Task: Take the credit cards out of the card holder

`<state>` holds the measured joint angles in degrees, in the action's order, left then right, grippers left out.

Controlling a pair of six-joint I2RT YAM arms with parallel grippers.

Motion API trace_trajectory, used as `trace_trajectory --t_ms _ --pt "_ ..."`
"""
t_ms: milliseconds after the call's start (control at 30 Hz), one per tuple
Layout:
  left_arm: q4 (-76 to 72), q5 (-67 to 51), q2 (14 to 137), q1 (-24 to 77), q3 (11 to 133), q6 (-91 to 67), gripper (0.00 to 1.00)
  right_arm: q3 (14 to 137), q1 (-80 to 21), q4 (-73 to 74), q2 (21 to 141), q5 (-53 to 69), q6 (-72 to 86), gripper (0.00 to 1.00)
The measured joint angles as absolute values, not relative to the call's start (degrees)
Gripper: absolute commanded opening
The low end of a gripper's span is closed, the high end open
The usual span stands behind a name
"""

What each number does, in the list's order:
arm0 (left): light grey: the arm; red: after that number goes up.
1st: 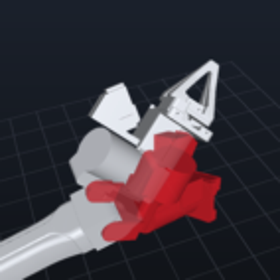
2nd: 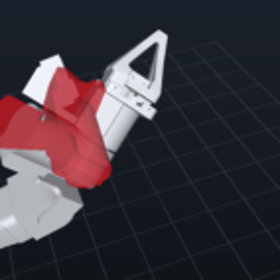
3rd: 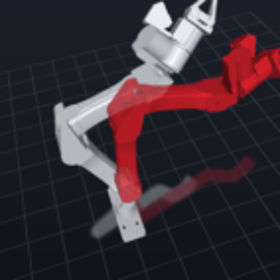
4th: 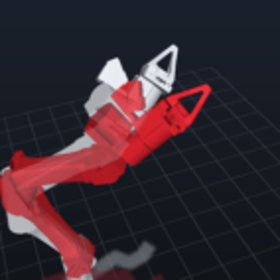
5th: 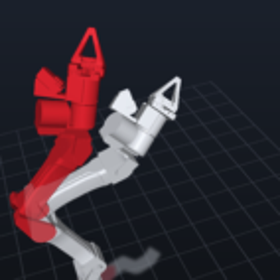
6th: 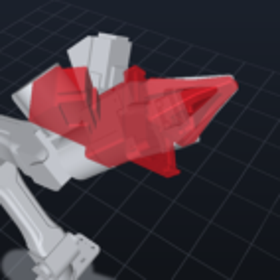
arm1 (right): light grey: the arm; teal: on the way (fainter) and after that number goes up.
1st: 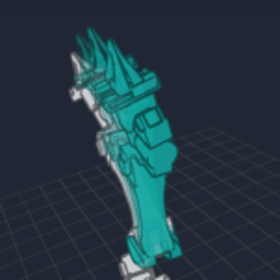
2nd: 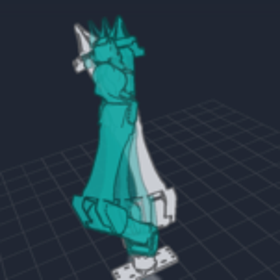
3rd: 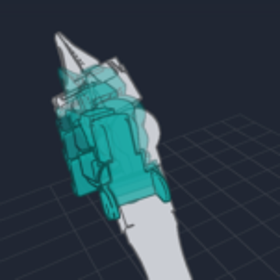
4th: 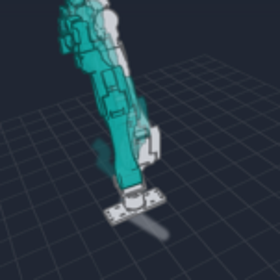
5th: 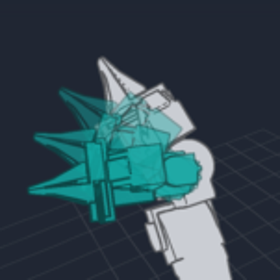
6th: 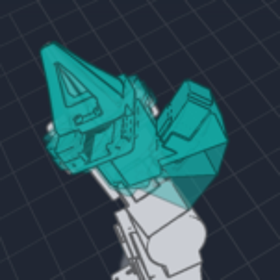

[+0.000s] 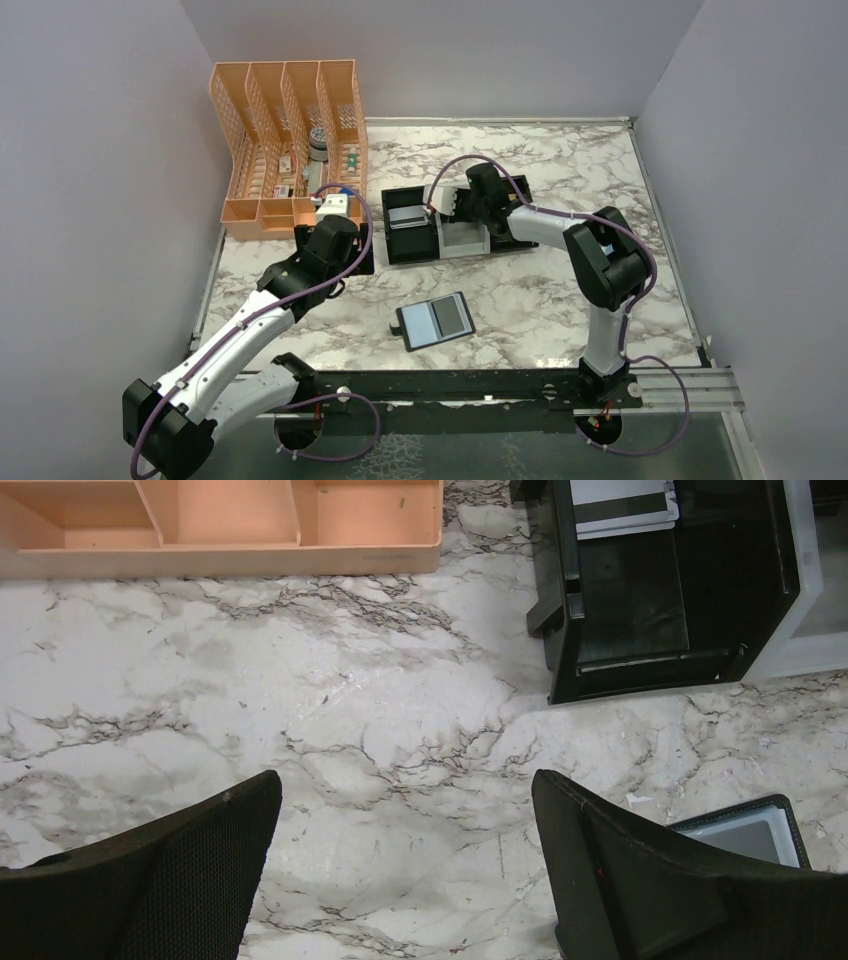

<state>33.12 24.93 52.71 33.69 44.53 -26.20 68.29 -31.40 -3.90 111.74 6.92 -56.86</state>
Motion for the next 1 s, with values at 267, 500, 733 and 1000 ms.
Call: trace_trajectory --t_ms 267,500,733,1000 --pt "33.1 24.9 52.7 33.7 44.5 -26.2 0.99 68.3 -31.4 -0.7 111.7 7.3 -57.1 0.2" --pt "33.1 24.9 52.7 33.7 44.5 -26.2 0.99 68.3 -31.4 1.7 111.7 8.8 -56.8 0.24" --pt "33.1 23.9 53.2 33.7 44.5 -26.2 0.99 68.2 -31.4 2.5 111.3 9.2 -55.5 0.24" --pt "32.7 18.5 53.6 33.4 44.5 -26.3 0.99 63.5 -31.4 -3.0 105.3 9.5 -48.5 0.25"
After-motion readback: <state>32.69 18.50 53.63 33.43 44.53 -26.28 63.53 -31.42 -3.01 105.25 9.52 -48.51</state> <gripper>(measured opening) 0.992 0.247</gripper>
